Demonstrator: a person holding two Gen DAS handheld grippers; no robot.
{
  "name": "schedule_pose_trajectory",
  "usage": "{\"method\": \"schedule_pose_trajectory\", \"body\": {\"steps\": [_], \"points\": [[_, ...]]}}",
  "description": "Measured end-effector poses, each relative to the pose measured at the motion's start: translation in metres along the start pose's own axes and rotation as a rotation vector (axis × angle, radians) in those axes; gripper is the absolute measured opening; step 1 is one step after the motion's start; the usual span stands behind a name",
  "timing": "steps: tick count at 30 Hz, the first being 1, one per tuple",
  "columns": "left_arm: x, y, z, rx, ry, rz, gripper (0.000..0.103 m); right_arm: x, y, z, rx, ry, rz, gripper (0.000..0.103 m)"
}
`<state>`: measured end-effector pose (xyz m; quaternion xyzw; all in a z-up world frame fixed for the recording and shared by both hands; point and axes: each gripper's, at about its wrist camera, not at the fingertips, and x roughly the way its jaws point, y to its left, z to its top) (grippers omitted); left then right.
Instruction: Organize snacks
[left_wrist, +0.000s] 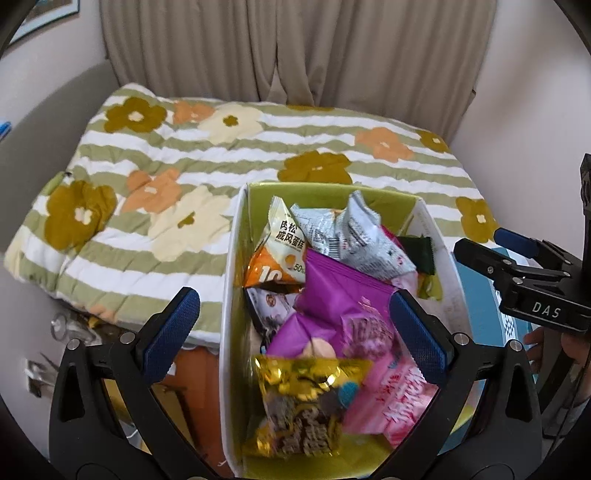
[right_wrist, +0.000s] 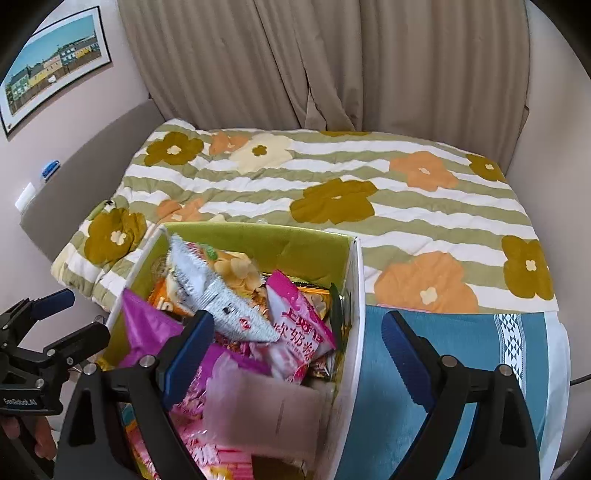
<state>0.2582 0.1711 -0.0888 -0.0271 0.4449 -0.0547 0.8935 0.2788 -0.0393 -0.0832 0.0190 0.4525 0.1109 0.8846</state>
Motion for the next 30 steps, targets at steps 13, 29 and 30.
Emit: {"method": "schedule_pose_trajectory", "body": {"steps": [13,29,30], "points": [[-0.106,-0.076,-0.046,0.044,-0.162,0.047,0.102,-0.123,-0.017,-0.033,-0.021,-0.165,-0.011,0.090],[-0.209,-0.147,-0.116,0.098,-0.336,0.024,0.102,-0.256,-0.053,-0.126,0.034,-0.322,-0.218,0.102],[-0.211,-0.149,-0.119,0.098,-0.339,0.020,0.102,-0.260,-0.053,-0.133,0.035,-0.323,-0.234,0.102]]}}
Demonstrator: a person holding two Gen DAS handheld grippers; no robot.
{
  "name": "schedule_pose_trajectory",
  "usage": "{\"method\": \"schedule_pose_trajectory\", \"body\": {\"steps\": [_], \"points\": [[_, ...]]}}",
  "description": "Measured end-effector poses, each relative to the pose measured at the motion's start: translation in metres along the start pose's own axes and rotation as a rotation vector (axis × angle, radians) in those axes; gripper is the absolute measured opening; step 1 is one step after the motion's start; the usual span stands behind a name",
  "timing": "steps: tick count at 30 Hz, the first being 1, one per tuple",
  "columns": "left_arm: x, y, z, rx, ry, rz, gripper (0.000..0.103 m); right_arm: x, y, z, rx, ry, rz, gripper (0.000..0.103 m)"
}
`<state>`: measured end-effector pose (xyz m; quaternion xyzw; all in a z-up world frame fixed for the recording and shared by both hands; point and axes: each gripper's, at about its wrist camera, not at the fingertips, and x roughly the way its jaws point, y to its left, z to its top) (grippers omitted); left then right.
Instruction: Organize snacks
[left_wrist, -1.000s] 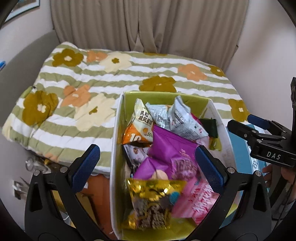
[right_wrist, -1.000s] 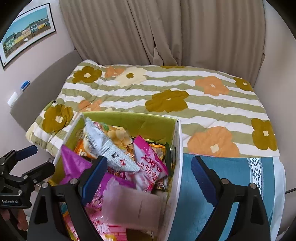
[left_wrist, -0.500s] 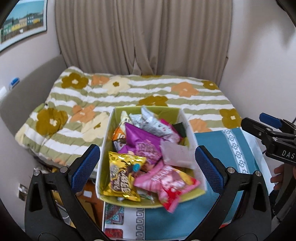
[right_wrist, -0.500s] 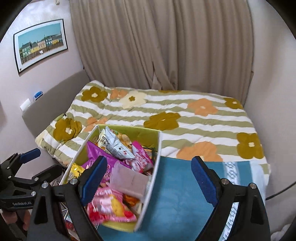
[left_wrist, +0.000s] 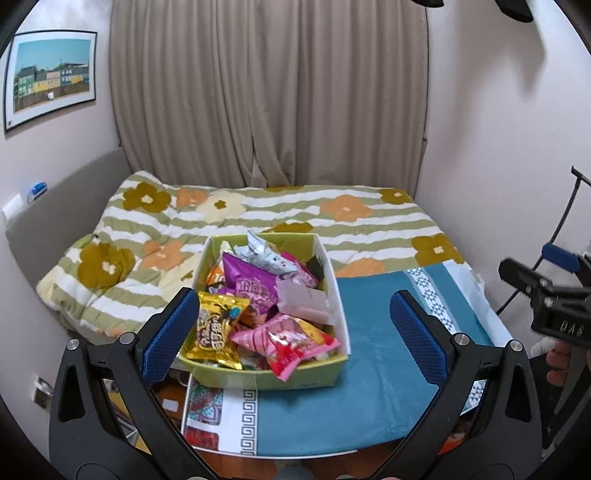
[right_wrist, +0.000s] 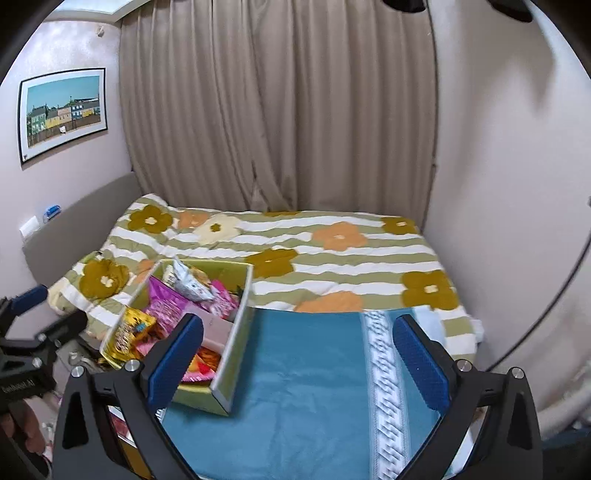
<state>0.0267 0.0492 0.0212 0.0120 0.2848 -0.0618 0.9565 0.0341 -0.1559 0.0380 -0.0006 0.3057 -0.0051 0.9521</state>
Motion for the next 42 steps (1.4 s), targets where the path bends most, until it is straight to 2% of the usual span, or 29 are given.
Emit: {"method": "schedule_pose_trajectory", "body": {"steps": [10,42], "points": [[-0.018,-0.023,-0.013,0.023,-0.021,-0.016,0.102,-0.026,-0.020,-0.028,0.042,0.006,-0.034,0.102],[-0.016,-0.026,-0.020,0.016,-0.016,-0.031,0.102,-0.028,-0.026,-0.031,0.059,0.001,-0.054,0.102]]}}
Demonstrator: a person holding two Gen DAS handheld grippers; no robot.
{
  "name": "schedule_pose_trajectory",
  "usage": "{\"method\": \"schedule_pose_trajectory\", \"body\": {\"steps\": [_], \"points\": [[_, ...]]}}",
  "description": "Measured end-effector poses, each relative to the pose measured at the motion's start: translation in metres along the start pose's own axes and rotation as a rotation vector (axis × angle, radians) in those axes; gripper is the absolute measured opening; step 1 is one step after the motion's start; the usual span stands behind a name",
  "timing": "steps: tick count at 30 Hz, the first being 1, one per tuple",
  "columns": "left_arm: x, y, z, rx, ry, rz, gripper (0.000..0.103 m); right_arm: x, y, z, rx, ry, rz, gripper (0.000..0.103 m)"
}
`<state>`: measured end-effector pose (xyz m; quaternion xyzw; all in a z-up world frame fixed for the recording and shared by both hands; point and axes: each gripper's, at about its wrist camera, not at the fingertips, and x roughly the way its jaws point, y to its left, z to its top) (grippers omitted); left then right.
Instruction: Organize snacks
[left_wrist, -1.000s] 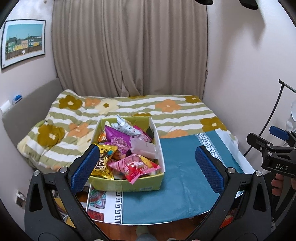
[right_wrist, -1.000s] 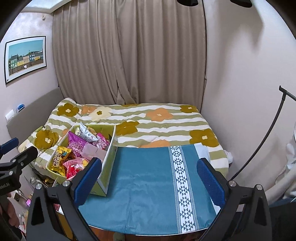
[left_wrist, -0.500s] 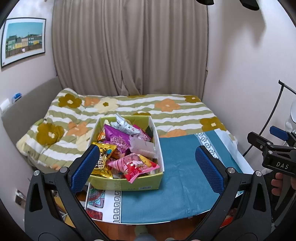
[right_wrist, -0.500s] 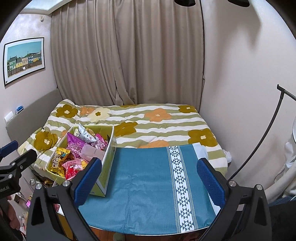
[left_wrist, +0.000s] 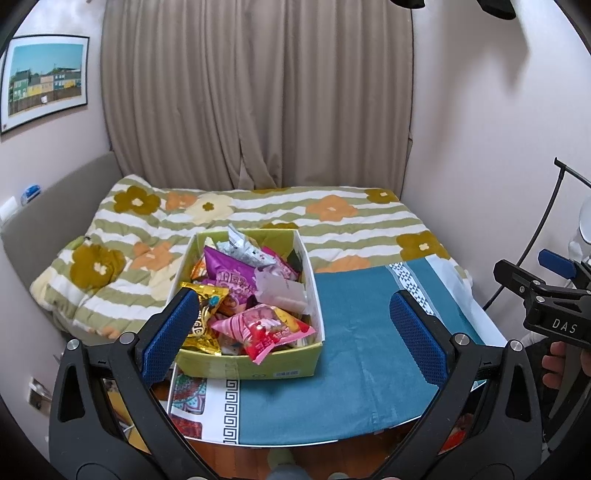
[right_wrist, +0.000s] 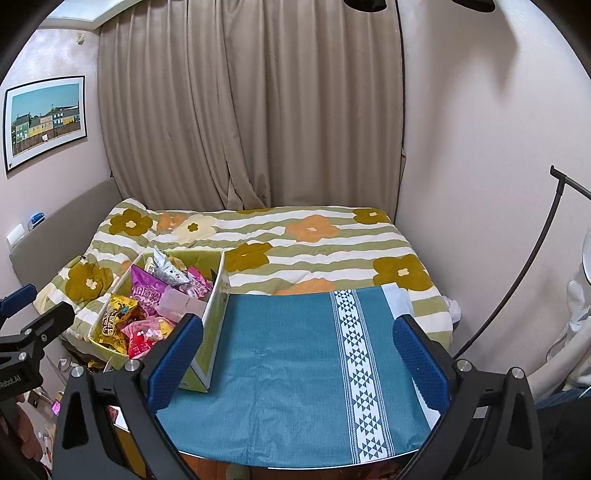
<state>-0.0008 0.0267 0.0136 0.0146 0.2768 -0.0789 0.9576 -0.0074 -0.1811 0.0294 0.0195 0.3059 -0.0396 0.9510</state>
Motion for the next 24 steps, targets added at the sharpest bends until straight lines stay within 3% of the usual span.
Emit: {"method": "schedule_pose_trajectory", "body": {"steps": [24], "points": [[-0.0041,0.0032,-0.0031,-0.024,0.002,0.010,0.102,-0.0032,-0.0006,-0.0001,0.004,-0.002,-0.002,0.102]]}}
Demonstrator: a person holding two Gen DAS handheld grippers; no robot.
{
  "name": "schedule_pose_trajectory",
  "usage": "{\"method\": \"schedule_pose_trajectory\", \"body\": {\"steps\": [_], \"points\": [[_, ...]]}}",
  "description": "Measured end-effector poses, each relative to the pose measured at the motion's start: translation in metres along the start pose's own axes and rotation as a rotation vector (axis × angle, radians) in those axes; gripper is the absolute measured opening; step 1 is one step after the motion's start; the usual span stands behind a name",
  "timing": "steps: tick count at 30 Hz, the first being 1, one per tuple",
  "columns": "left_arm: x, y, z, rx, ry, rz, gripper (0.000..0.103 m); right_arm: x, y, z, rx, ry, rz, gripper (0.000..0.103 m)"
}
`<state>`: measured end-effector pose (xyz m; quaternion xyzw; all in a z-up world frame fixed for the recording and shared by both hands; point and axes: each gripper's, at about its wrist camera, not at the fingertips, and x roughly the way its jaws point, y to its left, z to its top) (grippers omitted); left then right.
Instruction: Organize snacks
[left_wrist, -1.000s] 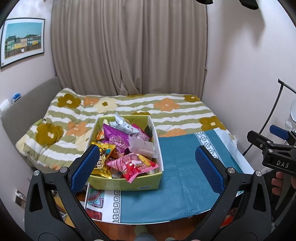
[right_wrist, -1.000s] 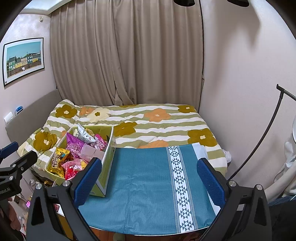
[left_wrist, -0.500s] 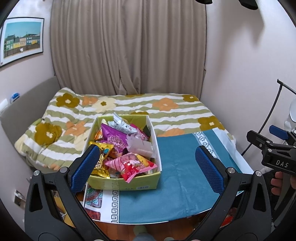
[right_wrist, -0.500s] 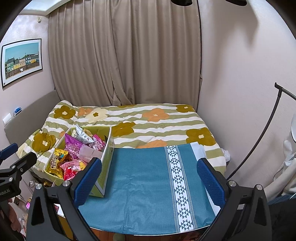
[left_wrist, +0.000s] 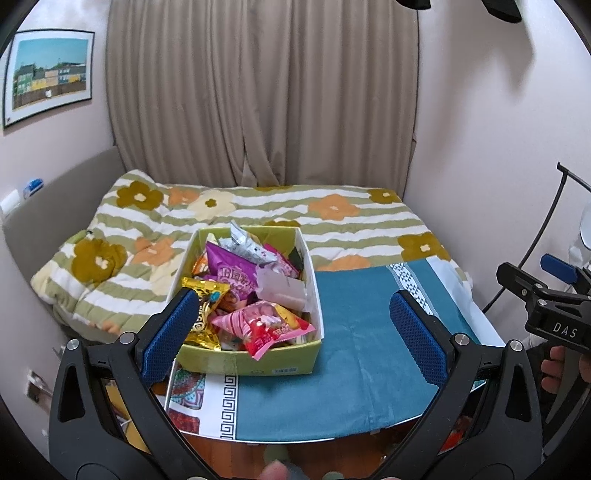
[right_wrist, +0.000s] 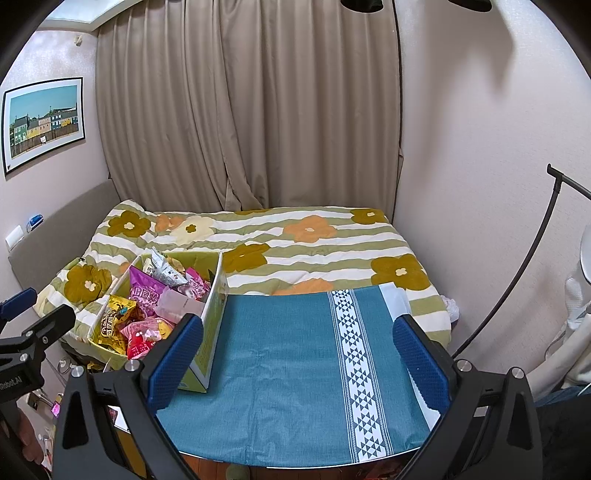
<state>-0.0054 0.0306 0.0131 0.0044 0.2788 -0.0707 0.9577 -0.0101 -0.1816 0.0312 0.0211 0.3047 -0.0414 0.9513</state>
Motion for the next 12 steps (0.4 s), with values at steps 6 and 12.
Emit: {"method": "schedule_pose_trajectory", "body": {"steps": [6,12], "points": [[-0.005,-0.001,-0.001,-0.002,-0.009,0.010,0.102,-0.001,-0.001,0.001,0.002,-0.002,-0.001,0.102],[-0.011,-0.001,-0.003,-0.009,-0.015,0.029,0.102,-0.003,-0.001,0.001,0.003,-0.004,0.000,0.102]]}}
